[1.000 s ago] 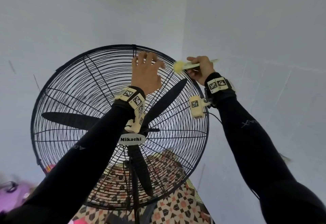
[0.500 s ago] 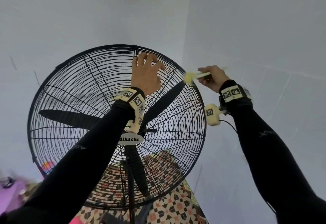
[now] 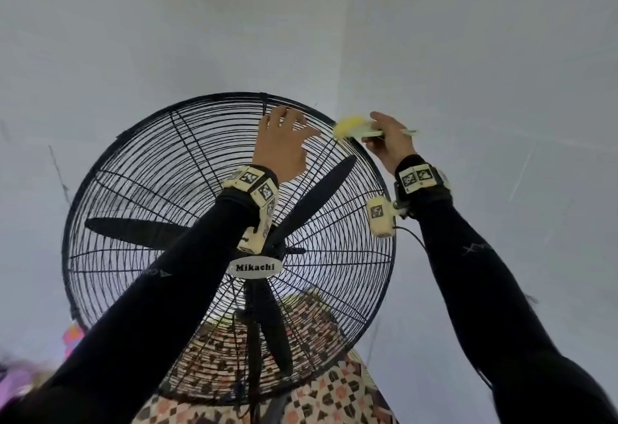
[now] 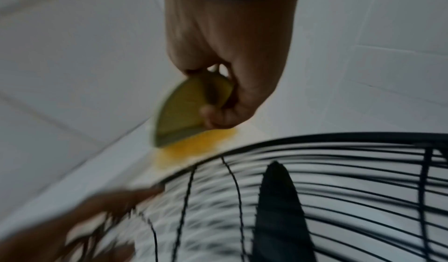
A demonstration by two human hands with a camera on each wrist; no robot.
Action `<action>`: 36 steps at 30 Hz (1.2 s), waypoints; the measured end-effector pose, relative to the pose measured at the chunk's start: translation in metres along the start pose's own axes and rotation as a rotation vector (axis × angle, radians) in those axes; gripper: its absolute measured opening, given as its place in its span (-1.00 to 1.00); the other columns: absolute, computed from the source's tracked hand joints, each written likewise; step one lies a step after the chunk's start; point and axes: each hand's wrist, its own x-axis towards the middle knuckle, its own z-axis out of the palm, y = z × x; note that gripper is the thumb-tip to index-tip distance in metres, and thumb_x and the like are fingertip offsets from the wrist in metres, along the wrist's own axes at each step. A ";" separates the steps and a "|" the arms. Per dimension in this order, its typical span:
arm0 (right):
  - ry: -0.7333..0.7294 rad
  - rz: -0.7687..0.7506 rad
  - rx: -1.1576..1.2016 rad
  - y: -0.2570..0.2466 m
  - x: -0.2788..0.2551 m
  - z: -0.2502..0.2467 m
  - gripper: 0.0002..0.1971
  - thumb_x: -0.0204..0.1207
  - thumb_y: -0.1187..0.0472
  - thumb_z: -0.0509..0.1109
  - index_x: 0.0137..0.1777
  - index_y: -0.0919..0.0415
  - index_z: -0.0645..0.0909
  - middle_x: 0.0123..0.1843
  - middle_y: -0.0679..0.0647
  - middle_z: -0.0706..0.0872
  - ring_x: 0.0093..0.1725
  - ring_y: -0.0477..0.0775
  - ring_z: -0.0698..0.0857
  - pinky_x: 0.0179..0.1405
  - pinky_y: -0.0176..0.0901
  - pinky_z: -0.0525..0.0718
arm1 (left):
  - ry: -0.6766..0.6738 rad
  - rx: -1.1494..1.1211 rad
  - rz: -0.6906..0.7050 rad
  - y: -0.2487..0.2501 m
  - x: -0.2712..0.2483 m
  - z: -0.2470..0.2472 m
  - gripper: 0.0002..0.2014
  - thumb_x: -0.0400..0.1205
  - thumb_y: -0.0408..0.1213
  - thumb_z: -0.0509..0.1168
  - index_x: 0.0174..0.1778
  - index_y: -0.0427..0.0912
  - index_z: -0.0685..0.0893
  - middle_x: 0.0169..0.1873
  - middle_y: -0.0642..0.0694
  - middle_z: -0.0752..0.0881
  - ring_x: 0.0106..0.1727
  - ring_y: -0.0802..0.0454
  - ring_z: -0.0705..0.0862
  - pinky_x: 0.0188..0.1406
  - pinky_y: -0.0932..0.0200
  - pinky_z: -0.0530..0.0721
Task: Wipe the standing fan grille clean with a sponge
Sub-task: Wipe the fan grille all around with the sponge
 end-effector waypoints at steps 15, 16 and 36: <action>-0.104 -0.199 -0.595 -0.008 -0.041 0.024 -0.79 0.56 0.35 0.33 -0.04 0.13 0.79 0.05 0.10 0.75 -0.12 0.07 0.73 -0.35 -0.19 0.75 | 0.004 0.070 0.136 -0.031 -0.025 0.013 -0.39 0.62 -0.07 0.42 0.64 0.08 0.52 0.74 -0.14 0.33 0.77 -0.34 0.20 0.73 -0.51 0.01; -0.060 -0.239 -0.565 -0.011 -0.042 0.024 -0.79 0.54 0.33 0.33 -0.01 0.10 0.79 0.03 0.08 0.75 -0.13 0.04 0.73 -0.33 -0.15 0.76 | 0.016 0.070 0.133 -0.036 -0.028 0.013 -0.39 0.62 -0.02 0.42 0.64 0.07 0.52 0.74 -0.15 0.33 0.76 -0.34 0.22 0.73 -0.51 0.01; 0.020 -0.464 -0.891 0.026 -0.085 0.056 -0.88 0.56 0.15 0.34 -0.03 0.21 0.58 -0.17 0.16 0.77 -0.20 0.20 0.76 -0.29 0.04 0.76 | -0.014 0.080 -0.059 -0.072 -0.042 -0.016 -0.20 0.46 0.32 0.52 0.57 0.06 0.51 0.63 -0.23 0.36 0.66 -0.35 0.26 0.53 -0.44 0.31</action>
